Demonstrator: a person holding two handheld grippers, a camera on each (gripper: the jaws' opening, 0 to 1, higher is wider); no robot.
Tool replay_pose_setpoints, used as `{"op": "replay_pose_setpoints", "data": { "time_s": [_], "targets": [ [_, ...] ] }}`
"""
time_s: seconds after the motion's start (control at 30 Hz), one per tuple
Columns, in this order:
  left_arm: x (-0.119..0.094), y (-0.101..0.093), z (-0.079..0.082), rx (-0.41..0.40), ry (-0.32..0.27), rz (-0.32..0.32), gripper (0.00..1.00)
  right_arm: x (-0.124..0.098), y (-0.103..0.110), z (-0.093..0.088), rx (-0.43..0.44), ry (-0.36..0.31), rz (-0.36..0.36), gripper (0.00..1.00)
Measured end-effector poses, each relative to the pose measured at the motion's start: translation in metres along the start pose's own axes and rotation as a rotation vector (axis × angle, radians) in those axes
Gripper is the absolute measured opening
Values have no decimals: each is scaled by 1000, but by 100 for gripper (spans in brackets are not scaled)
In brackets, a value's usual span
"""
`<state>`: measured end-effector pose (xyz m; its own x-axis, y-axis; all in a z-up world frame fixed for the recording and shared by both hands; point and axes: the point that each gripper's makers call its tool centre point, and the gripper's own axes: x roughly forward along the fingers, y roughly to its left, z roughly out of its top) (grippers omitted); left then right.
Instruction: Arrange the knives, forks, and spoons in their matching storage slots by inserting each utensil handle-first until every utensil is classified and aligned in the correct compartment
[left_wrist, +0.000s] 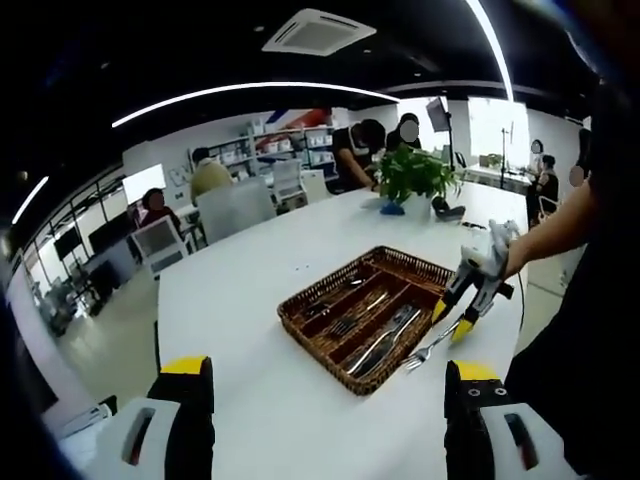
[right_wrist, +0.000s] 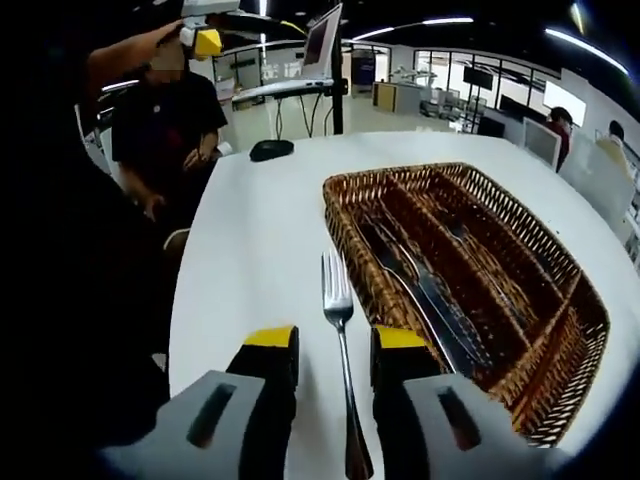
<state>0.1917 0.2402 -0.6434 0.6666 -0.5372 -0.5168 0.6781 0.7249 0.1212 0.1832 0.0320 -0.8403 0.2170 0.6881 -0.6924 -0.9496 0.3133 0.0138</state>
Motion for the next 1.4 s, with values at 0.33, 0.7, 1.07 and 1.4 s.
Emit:
{"op": "replay_pose_setpoints", "data": {
  "time_s": [0.33,0.7,1.07,1.4],
  "targets": [
    [-5,5,-8,-16,14,11,97,21,-5,-12,-22,61,-22,14],
    [-8,13,-12,-39,4,27,100,29,-5,-15,-88,98,-3,4],
    [5,0,-8,-51,-1,-18,100,26,4,-13,-129,105,17,0],
    [25,-22,-4,-77,11,-103,98,1,-8,24,-99,6,-32,0]
  ]
}}
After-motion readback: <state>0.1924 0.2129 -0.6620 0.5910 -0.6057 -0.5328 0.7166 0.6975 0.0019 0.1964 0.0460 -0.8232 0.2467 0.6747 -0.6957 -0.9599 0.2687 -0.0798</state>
